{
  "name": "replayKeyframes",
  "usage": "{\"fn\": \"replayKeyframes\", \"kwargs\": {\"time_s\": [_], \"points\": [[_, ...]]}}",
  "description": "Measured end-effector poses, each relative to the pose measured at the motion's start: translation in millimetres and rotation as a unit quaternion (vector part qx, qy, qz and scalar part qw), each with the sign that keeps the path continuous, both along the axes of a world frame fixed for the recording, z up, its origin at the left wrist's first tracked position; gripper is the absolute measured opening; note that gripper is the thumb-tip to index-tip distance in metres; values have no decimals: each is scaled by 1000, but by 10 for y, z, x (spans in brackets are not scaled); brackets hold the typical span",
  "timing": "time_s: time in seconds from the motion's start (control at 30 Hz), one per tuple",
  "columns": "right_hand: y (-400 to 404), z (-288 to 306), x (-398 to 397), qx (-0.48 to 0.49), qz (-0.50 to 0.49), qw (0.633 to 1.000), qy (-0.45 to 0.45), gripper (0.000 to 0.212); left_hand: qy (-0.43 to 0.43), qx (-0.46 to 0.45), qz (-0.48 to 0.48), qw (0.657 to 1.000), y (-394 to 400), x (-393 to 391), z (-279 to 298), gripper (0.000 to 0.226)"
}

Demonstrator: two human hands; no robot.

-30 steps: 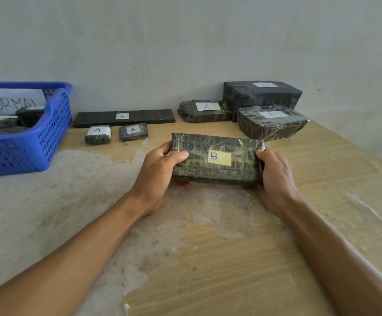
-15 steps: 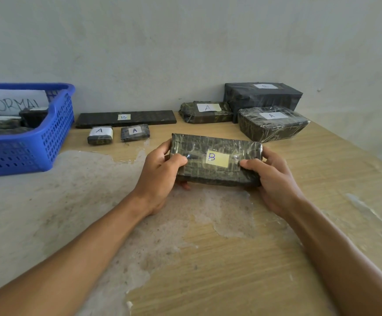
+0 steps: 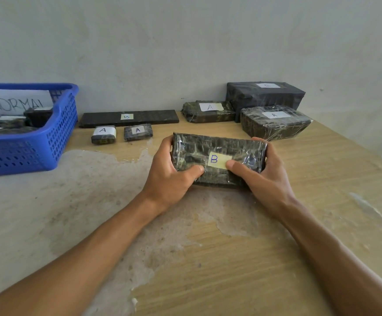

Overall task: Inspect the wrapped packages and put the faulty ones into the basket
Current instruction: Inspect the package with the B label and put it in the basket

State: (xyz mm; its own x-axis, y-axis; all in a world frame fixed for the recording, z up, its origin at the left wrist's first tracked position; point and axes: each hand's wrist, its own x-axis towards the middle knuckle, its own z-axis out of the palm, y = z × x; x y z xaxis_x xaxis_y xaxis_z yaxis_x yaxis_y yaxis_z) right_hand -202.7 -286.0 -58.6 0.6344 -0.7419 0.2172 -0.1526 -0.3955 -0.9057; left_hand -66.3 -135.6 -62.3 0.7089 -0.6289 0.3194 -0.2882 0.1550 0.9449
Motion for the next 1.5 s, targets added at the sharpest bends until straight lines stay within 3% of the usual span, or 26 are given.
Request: {"fn": "replayKeyframes", "kwargs": {"time_s": [0.13, 0.23, 0.43, 0.6, 0.7, 0.87, 1.03, 1.3, 1.5], "points": [[86, 25, 27, -11, -27, 999, -24, 64, -8, 8, 1, 1000, 2, -3, 11, 50], [109, 24, 7, -15, -27, 999, -42, 62, -7, 18, -16, 1000, 6, 2, 11, 58], [61, 23, -43, -6, 21, 1000, -12, 96, -8, 12, -12, 1000, 8, -2, -3, 59], [60, 20, -22, 9, 15, 999, -34, 85, -36, 12, 1, 999, 5, -22, -20, 58], [52, 15, -16, 0, 17, 999, -36, 89, -25, 20, 9, 999, 8, -6, -32, 58], [54, 7, -76, -15, 59, 998, -24, 115, 85, 8, -2, 996, 27, 10, 2, 90], [12, -13, -69, 22, 47, 997, -58, 102, 115, 2, -55, 992, 46, 35, -1, 97], [-34, -62, -61, 48, 70, 993, -79, 101, 103, -6, -108, 989, 68, 91, -25, 122], [-128, -14, -97, 211, 122, 962, -124, 61, 134, -27, -95, 986, 71, 114, -17, 102]]}}
